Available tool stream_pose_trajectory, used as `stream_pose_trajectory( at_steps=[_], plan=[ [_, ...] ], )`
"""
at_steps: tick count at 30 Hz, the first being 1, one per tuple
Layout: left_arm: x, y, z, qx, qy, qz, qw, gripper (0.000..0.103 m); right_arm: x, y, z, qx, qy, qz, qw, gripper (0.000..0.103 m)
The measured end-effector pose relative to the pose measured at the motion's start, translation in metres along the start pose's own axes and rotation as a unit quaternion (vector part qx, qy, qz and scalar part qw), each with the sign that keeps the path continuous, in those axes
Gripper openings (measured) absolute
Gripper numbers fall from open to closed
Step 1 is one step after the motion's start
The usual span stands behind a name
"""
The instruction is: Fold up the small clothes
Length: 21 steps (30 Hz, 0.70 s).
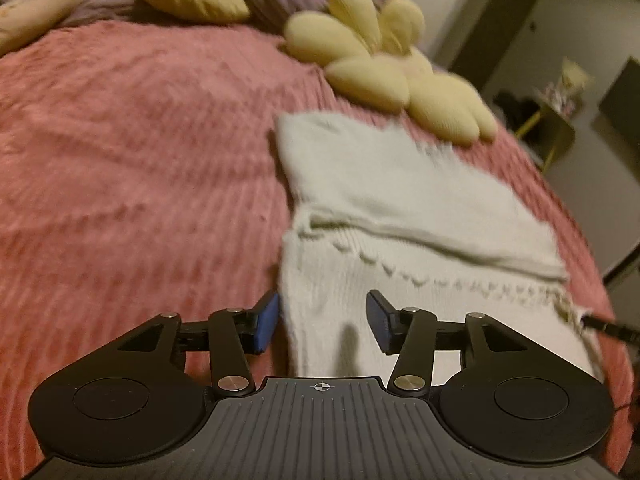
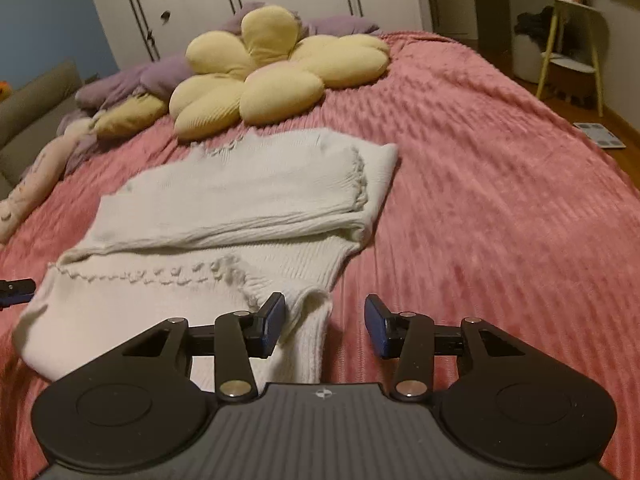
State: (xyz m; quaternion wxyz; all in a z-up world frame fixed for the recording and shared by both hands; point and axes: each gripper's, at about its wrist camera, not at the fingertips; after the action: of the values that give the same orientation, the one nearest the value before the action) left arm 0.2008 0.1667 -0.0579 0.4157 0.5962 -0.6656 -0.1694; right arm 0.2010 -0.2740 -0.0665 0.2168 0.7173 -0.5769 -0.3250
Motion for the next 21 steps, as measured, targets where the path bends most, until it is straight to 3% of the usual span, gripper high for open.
stream_pose_trajectory(
  at_steps=[3, 8, 11, 16, 17, 21],
  plan=[
    [0.007, -0.012, 0.0, -0.015, 0.0, -0.007, 0.9999, 0.047, -0.006, -0.007, -0.005, 0.001, 0.006, -0.013, 1.0, 0.043],
    [0.015, -0.01, 0.002, -0.007, -0.022, -0.026, 0.9994, 0.022, -0.021, -0.014, -0.01, -0.007, 0.043, -0.025, 0.999, 0.043],
    [0.013, -0.006, 0.0, -0.008, -0.017, -0.017, 0.9997, 0.016, -0.028, -0.018, -0.01, -0.021, 0.071, -0.033, 0.997, 0.046],
    [0.019, -0.001, -0.003, 0.002, -0.029, -0.017, 0.9994, 0.015, -0.031, -0.016, -0.008, -0.027, 0.109, -0.046, 0.993, 0.052],
    [0.021, 0.001, -0.003, 0.006, -0.032, -0.018, 0.9993, 0.015, -0.032, -0.017, -0.007, -0.027, 0.116, -0.041, 0.992, 0.05],
    [0.033, 0.005, -0.001, 0.016, -0.052, -0.014, 0.9984, 0.015, -0.035, -0.023, -0.007, -0.028, 0.133, -0.027, 0.99, 0.02]
  ],
)
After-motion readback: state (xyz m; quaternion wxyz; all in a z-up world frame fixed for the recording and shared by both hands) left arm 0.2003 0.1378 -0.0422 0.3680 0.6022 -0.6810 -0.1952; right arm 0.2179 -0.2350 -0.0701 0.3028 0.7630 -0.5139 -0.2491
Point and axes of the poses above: each gripper's, at about its wrist camera, not at the fingertips, and y roughly against the way its jaws point, x to its right, z to its underside, and after that the axes turned 1 degree about y, right-handed
